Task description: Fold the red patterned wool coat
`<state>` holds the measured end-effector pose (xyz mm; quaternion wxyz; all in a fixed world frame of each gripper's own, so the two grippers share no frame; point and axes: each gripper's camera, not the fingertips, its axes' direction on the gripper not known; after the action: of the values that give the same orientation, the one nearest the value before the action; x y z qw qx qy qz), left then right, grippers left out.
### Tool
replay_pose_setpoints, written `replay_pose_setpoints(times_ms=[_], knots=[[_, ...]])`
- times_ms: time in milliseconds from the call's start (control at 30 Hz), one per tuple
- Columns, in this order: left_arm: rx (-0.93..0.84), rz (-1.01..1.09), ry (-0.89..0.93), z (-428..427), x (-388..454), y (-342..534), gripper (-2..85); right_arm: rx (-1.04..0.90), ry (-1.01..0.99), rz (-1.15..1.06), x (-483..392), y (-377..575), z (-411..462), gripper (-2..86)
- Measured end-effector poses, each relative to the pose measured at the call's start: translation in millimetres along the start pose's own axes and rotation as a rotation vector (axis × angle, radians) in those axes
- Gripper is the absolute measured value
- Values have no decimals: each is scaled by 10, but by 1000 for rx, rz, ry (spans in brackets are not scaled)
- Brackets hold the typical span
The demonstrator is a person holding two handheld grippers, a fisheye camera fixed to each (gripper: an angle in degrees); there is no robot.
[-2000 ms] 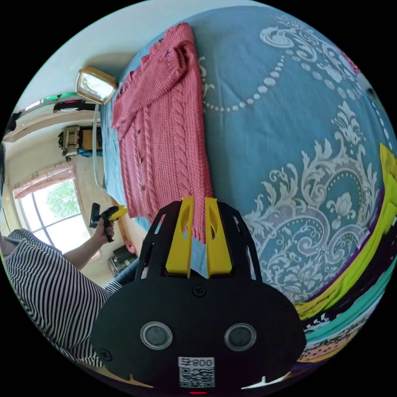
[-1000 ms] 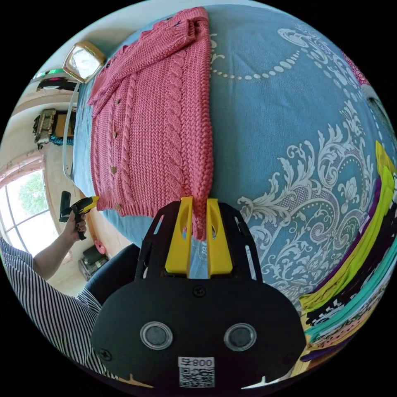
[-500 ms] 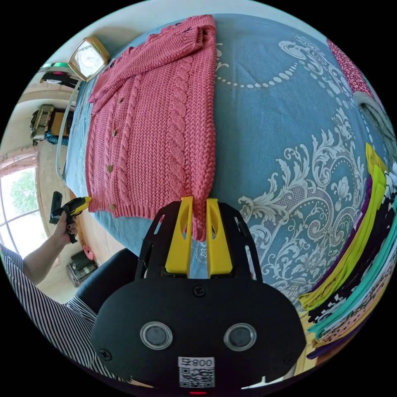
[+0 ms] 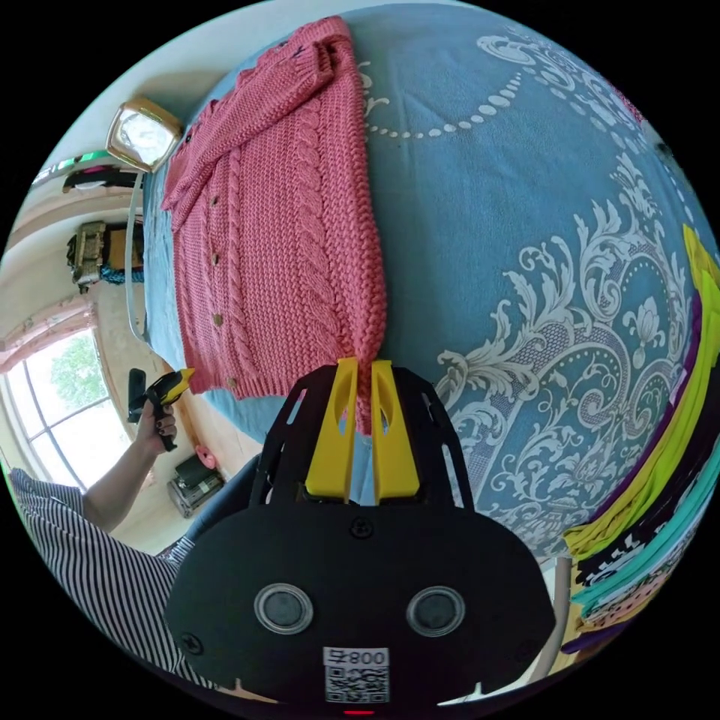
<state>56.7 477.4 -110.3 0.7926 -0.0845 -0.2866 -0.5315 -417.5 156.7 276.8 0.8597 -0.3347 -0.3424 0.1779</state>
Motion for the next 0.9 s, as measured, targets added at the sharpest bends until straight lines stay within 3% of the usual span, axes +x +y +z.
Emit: replay_pose_setpoints(times_ms=[900], knots=[[99,112,93,-794,15,477,28,49,-258,-116,488,330,-606,23]])
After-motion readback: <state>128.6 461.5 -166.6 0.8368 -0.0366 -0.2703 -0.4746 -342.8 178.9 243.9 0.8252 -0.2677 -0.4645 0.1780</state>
